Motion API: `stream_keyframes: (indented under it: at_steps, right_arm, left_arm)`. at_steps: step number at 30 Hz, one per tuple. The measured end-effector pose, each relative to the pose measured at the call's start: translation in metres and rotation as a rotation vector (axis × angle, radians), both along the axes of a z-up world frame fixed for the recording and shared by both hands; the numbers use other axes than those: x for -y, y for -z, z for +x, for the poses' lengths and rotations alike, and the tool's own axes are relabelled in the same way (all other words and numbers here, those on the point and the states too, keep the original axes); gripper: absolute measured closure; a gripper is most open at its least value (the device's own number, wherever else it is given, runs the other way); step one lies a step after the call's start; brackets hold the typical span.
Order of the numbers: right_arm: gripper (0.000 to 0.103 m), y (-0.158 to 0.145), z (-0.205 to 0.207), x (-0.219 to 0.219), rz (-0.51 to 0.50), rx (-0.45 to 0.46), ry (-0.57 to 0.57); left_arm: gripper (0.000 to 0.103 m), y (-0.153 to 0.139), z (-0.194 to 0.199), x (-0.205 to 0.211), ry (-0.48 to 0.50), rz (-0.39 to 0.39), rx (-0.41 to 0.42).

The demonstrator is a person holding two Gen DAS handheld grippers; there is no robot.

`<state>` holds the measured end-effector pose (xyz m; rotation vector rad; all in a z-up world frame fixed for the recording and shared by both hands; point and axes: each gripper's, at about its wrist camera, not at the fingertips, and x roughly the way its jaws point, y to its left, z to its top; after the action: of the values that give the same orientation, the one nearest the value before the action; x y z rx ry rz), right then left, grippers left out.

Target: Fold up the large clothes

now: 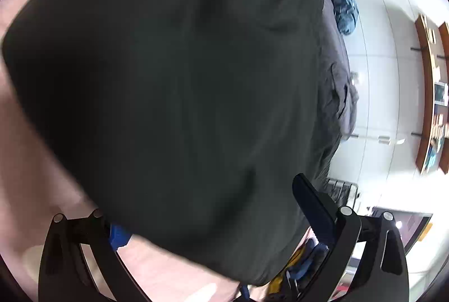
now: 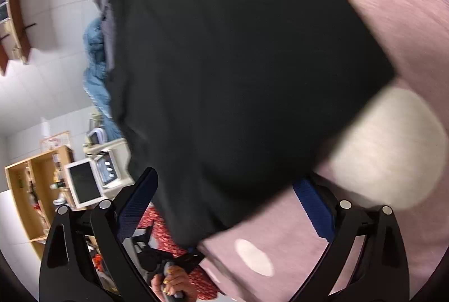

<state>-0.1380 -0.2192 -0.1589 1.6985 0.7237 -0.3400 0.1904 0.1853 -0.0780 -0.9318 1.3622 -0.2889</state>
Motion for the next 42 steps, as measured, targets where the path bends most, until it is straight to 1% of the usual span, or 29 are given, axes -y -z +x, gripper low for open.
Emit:
stream_keyframes:
  at_steps: [1,2,3,4,6,8,10,11,12,13,14,15,16,17,18,19,21,23,24,27,30,33,36,38,40,42]
  right_arm:
    - [0.013,-0.001,0.010,0.001,-0.004,0.025,-0.014]
    - [0.013,-0.002,0.018,0.003,-0.020,0.009,-0.025]
    - [0.013,-0.001,0.025,0.004,-0.031,-0.001,-0.033]
    - [0.013,0.002,0.033,0.007,-0.029,0.007,-0.028]
    - [0.013,0.007,0.044,0.012,-0.012,0.022,0.004]
    - [0.013,0.007,0.055,0.016,-0.014,0.034,0.017]
    - [0.013,0.005,0.069,0.019,-0.043,0.027,-0.015]
    - [0.015,0.004,0.076,0.019,-0.059,0.018,-0.033]
    - [0.028,0.003,0.079,0.019,-0.067,0.007,-0.039]
    - [0.042,0.003,0.081,0.019,-0.071,-0.026,-0.043]
    - [0.067,0.004,0.081,0.020,-0.070,-0.069,-0.050]
    - [0.074,0.007,0.079,0.021,-0.060,-0.091,-0.049]
    - [0.083,0.009,0.077,0.021,-0.046,-0.092,-0.046]
    - [0.087,0.010,0.075,0.021,-0.037,-0.096,-0.046]
    - [0.088,0.008,0.075,0.021,-0.035,-0.102,-0.053]
    - [0.091,0.002,0.079,0.021,-0.057,-0.121,-0.077]
    - [0.094,-0.014,0.090,0.019,-0.124,-0.166,-0.137]
    - [0.094,-0.034,0.098,0.016,-0.175,-0.173,-0.171]
    - [0.094,-0.043,0.101,0.014,-0.191,-0.169,-0.180]
    - [0.095,-0.078,0.107,0.009,-0.273,-0.154,-0.223]
    - [0.095,-0.097,0.106,0.004,-0.310,-0.147,-0.236]
    - [0.095,-0.109,0.091,-0.013,-0.301,-0.168,-0.227]
    - [0.095,-0.115,0.070,-0.032,-0.297,-0.197,-0.240]
    - [0.095,-0.111,0.051,-0.044,-0.274,-0.214,-0.241]
    - [0.095,-0.100,0.033,-0.050,-0.254,-0.241,-0.240]
    - [0.095,-0.097,0.030,-0.053,-0.241,-0.250,-0.234]
  left_arm:
    - [0.007,0.002,0.003,0.000,-0.007,-0.001,-0.002]
    - [0.007,0.002,0.006,0.001,-0.017,-0.001,-0.008]
    - [0.007,0.002,0.008,0.001,-0.039,-0.019,-0.009]
    - [0.007,0.002,0.010,0.002,-0.056,-0.045,-0.005]
    - [0.007,0.004,0.015,0.002,-0.065,-0.074,-0.002]
    - [0.007,0.003,0.021,0.007,-0.047,-0.073,0.008]
    - [0.007,0.003,0.026,0.014,-0.014,-0.060,0.029]
    - [0.007,0.003,0.027,0.015,-0.011,-0.056,0.033]
    - [0.007,0.005,0.026,0.015,-0.014,-0.056,0.036]
    - [0.008,0.005,0.025,0.015,-0.019,-0.059,0.037]
    - [0.014,0.005,0.025,0.014,-0.018,-0.056,0.037]
    - [0.031,0.004,0.023,0.014,-0.001,-0.022,0.029]
    - [0.040,0.003,0.022,0.015,0.016,0.015,0.023]
    - [0.053,0.002,0.019,0.014,0.032,0.036,0.023]
    - [0.064,0.001,0.018,0.013,0.045,0.041,0.023]
    - [0.067,-0.001,0.016,0.011,0.060,0.037,0.026]
    - [0.077,-0.006,0.015,0.011,0.069,0.030,0.025]
    - [0.082,-0.018,0.016,0.015,0.102,0.055,0.045]
    - [0.083,-0.031,0.016,0.021,0.141,0.086,0.080]
    - [0.085,-0.056,0.017,0.028,0.200,0.105,0.136]
    - [0.085,-0.072,0.016,0.024,0.215,0.089,0.152]
    - [0.086,-0.081,0.004,0.017,0.246,0.118,0.160]
    - [0.086,-0.081,-0.024,-0.004,0.257,0.122,0.124]
    - [0.086,-0.075,-0.043,-0.015,0.277,0.161,0.097]
    - [0.086,-0.069,-0.059,-0.022,0.297,0.190,0.070]
    - [0.086,-0.067,-0.061,-0.020,0.315,0.219,0.075]
